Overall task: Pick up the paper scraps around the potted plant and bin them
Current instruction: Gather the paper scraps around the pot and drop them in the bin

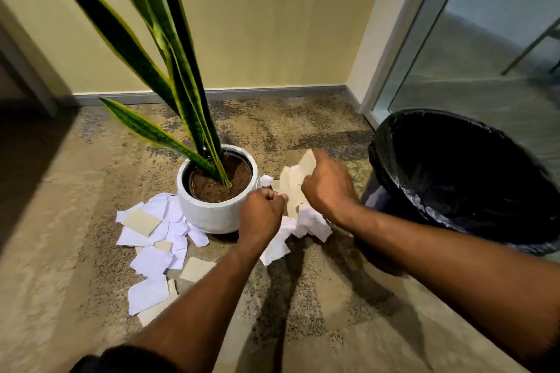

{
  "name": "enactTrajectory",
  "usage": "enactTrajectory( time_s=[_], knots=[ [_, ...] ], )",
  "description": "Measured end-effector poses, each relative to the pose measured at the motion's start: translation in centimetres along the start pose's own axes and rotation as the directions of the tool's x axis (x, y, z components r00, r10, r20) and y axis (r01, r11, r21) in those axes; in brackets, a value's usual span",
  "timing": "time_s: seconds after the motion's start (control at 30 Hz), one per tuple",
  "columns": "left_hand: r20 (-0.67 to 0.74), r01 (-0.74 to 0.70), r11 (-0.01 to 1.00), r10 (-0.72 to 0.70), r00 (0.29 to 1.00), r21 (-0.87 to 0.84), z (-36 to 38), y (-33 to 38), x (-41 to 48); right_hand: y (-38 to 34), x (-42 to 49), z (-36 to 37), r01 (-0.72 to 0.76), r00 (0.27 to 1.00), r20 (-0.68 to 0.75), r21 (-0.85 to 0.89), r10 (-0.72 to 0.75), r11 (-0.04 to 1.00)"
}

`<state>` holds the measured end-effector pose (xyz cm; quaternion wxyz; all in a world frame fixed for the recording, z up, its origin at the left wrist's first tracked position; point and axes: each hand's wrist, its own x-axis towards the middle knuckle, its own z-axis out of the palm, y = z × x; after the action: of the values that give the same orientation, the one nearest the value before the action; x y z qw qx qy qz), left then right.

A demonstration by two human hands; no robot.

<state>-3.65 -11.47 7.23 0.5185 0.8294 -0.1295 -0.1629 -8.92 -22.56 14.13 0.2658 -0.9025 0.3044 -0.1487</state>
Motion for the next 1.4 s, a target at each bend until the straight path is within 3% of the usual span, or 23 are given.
enactTrajectory(
  time_s=[0.17,0.37,0.5,0.67,0.9,1.07,1.4],
  knots=[
    [-0.085,-0.130,0.985,0.121,0.989,-0.117,-1.4,7.7,-0.7,-1.4,2.9,-7.8,0.040,0.983,-0.178,0.032,-0.034,0.999],
    [-0.107,-0.211,0.952,0.191,0.976,-0.223,0.5,15.6,-1.7,1.5,5.8,-18.0,-0.133,0.936,-0.334,-0.027,0.116,0.991],
    [-0.084,-0.261,0.950,0.250,0.965,-0.174,3.7,18.8,-2.6,4.8,5.8,-22.4,-0.324,0.908,-0.312,-0.104,0.278,0.940],
    [-0.006,-0.353,0.935,0.353,0.936,-0.034,7.3,20.5,-4.4,8.4,5.0,-24.1,-0.411,0.895,-0.235,-0.100,0.379,0.906],
    [0.103,-0.347,0.933,0.337,0.936,0.099,10.0,19.9,-5.8,10.2,4.9,-23.6,-0.426,0.904,-0.165,-0.267,0.395,0.864],
    [0.115,-0.395,0.913,0.384,0.916,0.100,10.5,19.2,-6.0,10.0,5.1,-22.8,-0.386,0.923,-0.120,-0.304,0.367,0.871],
    [-0.111,-0.401,0.916,0.400,0.910,0.013,6.0,17.3,-4.1,3.2,5.2,-18.6,-0.161,0.985,-0.095,-0.155,0.147,0.975]
  ],
)
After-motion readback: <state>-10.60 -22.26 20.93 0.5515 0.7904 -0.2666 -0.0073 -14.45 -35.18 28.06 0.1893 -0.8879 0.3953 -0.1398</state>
